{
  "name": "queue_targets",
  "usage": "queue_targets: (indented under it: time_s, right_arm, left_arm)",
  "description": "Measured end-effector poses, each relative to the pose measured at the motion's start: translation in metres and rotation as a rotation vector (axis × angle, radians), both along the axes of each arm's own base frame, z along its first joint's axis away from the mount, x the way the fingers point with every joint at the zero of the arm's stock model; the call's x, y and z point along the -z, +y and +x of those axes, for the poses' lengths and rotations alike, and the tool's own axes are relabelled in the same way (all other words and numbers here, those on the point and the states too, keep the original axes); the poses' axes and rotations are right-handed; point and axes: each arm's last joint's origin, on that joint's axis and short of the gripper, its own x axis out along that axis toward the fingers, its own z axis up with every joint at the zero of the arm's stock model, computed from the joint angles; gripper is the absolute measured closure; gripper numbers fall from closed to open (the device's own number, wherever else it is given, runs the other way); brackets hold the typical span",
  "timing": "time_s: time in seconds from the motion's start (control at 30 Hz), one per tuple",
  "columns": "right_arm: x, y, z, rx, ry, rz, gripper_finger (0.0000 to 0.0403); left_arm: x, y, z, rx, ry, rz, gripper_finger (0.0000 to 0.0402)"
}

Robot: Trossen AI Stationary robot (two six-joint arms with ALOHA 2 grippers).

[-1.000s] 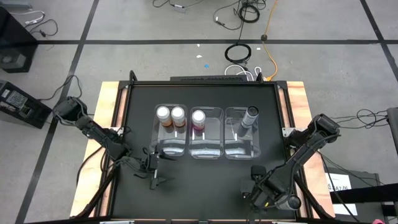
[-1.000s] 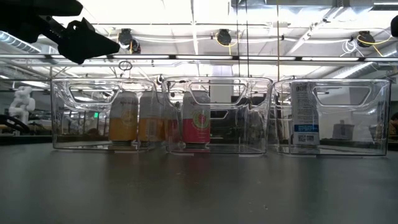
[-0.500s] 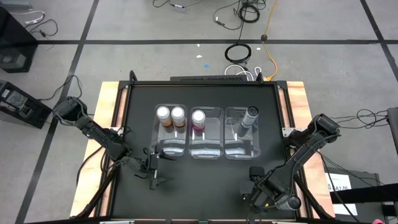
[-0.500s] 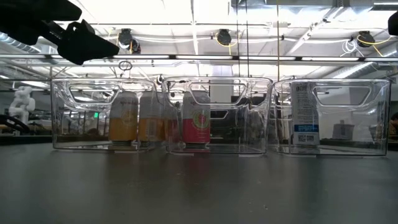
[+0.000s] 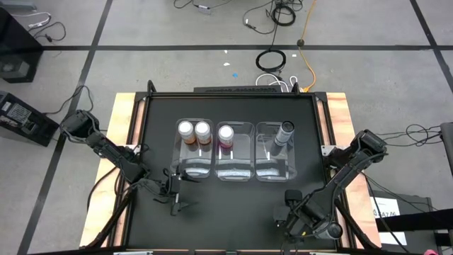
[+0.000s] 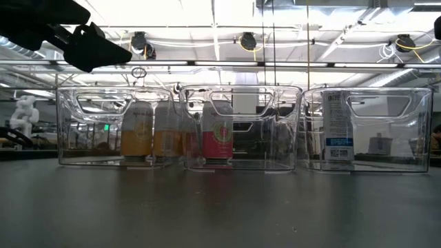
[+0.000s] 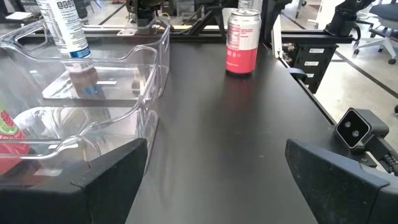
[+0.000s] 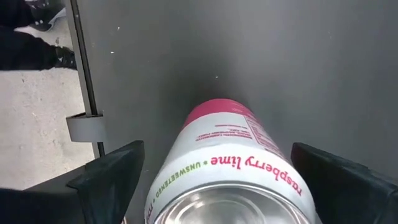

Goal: Sort soda cans
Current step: Put the right pink-white soda can into the center transparent bin

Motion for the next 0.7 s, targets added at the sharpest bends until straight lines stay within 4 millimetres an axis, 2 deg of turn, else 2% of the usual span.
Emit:
queue_targets:
  time_s: [0.7]
  right_arm:
    - [0.0006, -0.002, -0.003, -0.011, 0.034, -0.018, 0.0007]
  left_arm:
    - [-0.0002, 0.0, 0.0, -0.001, -0.001, -0.003, 0.0011]
